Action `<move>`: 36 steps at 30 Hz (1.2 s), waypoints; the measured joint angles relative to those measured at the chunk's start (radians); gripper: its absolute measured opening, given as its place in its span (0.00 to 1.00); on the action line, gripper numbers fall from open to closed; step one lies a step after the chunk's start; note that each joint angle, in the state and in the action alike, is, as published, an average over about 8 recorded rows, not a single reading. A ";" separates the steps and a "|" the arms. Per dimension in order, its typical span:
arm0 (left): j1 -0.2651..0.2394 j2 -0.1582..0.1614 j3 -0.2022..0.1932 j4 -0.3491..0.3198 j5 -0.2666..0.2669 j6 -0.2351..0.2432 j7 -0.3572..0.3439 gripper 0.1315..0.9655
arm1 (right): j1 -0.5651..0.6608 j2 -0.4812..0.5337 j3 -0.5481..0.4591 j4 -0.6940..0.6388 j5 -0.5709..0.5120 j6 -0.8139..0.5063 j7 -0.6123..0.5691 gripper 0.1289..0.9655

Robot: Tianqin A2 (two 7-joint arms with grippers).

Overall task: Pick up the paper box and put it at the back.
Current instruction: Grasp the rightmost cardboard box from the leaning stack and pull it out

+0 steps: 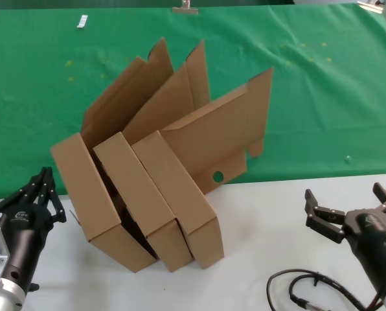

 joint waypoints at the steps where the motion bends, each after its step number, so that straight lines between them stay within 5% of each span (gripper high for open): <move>1: 0.000 0.000 0.000 0.000 0.000 0.000 0.000 0.11 | 0.000 0.000 0.000 0.000 0.000 0.000 0.000 1.00; 8: 0.000 0.000 0.000 0.000 0.000 0.000 0.000 0.03 | 0.000 0.000 0.000 0.000 0.000 0.000 0.000 1.00; 36: 0.000 0.000 0.000 0.000 0.000 0.000 0.000 0.04 | 0.000 0.000 0.000 0.000 0.000 0.000 0.000 1.00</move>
